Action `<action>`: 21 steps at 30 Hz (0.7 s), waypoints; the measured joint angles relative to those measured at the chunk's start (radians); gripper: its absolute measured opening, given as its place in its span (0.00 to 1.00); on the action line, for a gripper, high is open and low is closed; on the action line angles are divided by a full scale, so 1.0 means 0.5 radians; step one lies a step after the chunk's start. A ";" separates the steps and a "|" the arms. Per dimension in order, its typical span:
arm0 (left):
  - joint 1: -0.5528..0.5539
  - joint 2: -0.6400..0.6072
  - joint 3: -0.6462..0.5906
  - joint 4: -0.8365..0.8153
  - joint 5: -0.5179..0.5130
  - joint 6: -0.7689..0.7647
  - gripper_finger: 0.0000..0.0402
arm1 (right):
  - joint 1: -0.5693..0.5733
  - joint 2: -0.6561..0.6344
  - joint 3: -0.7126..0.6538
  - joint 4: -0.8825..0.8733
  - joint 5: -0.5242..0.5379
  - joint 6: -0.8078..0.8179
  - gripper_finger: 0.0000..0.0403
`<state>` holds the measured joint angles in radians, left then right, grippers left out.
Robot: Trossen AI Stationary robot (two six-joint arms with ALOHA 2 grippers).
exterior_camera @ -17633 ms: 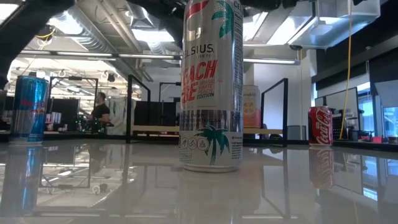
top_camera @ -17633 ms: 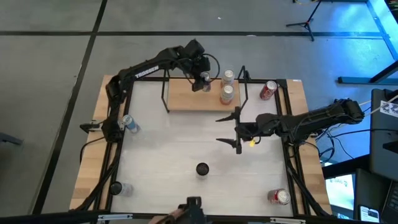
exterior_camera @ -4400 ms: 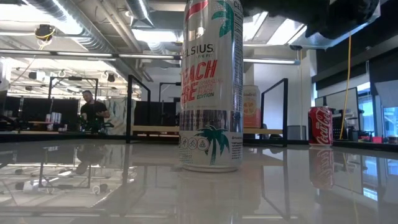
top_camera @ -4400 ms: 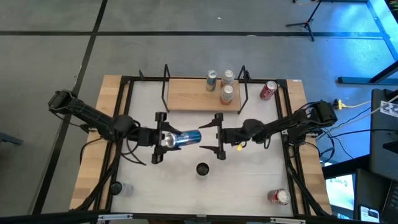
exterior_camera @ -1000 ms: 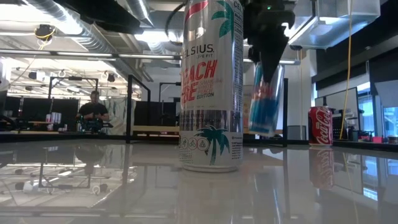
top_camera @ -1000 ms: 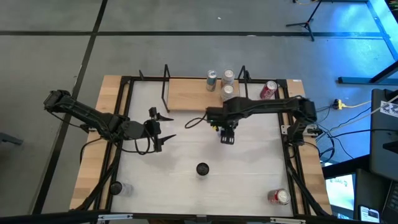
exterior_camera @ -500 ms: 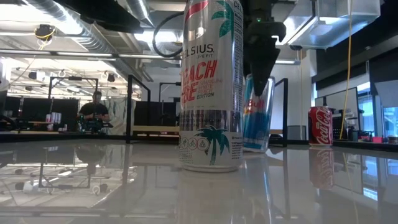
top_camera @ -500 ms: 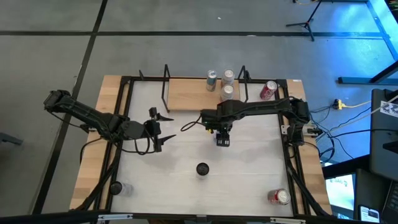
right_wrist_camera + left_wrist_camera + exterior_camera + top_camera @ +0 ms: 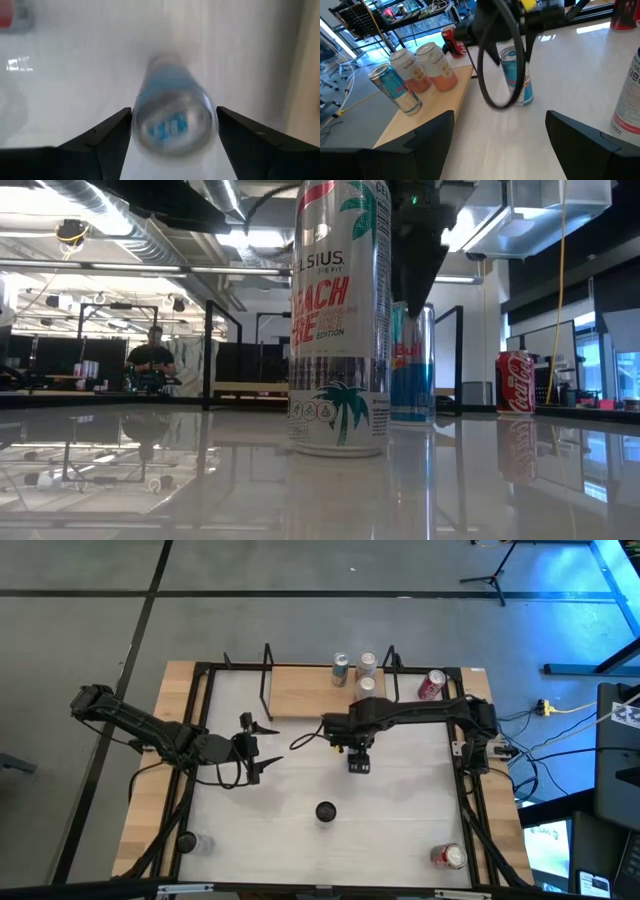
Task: Place canned beverage on shelf
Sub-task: Move the blue soda can to the center of the table, then put the blue soda can on the shelf
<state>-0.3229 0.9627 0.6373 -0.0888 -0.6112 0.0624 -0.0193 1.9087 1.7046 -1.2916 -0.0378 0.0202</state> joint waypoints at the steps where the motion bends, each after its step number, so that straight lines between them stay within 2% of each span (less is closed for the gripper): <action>1: 0.000 0.000 0.000 0.000 0.000 0.000 0.76 | 0.001 -0.002 0.054 -0.077 -0.002 0.014 0.70; 6: 0.000 0.000 0.000 -0.002 0.006 -0.003 0.76 | 0.089 -0.100 0.284 -0.187 0.039 0.092 0.70; 10: 0.000 0.000 -0.001 -0.026 0.060 -0.049 0.76 | 0.252 -0.300 0.271 -0.174 0.178 0.229 0.70; 15: 0.009 0.067 -0.001 -0.020 0.099 -0.130 0.76 | 0.480 -0.577 -0.055 -0.067 0.590 0.564 0.70; 21: 0.099 0.266 -0.001 0.076 0.104 -0.190 0.76 | 0.685 -0.889 -0.743 0.320 0.857 0.905 0.70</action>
<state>-0.2736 1.0958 0.6369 -0.0508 -0.5594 -0.0326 0.3231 1.4640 1.3331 -1.1317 0.3907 0.4728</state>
